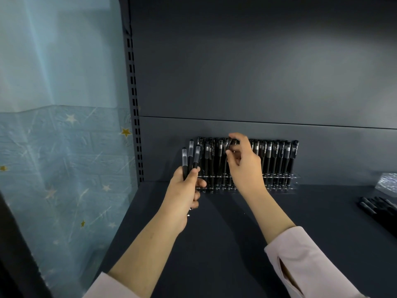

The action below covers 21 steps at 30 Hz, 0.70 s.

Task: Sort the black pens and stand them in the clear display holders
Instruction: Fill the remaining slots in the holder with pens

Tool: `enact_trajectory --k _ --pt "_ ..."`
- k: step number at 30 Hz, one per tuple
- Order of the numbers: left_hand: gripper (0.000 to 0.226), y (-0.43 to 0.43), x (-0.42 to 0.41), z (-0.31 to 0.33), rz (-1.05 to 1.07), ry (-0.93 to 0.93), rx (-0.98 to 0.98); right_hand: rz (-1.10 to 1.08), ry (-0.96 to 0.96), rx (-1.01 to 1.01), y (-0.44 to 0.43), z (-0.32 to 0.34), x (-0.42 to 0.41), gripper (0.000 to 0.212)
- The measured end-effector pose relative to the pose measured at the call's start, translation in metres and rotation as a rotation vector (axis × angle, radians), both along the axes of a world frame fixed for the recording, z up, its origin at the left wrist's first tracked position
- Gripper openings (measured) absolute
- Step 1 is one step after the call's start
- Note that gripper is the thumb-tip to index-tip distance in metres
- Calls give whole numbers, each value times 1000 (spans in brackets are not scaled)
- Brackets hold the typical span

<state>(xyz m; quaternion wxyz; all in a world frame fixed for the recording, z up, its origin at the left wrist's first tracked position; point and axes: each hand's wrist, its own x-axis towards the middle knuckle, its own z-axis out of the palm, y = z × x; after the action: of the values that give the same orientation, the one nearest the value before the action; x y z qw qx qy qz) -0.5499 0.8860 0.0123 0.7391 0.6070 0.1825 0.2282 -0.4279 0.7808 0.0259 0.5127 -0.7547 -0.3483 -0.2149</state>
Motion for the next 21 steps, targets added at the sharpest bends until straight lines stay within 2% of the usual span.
enact_trajectory --k 7,12,15,18,21 --pt "16 -1 -2 0 7 -20 27 -33 -110 -134 3 -6 7 42" --pt "17 -3 -1 1 4 2 -24 -31 -131 -131 4 -3 -1 42" --pt "15 -4 -1 2 -1 -6 -16 -13 -19 -55 4 7 -9 31" --pt "15 -6 -2 2 -18 -14 17 190 180 3 3 18 -21 18" --pt "16 -7 -3 2 -35 -26 23 339 368 67 4 21 -28 17"
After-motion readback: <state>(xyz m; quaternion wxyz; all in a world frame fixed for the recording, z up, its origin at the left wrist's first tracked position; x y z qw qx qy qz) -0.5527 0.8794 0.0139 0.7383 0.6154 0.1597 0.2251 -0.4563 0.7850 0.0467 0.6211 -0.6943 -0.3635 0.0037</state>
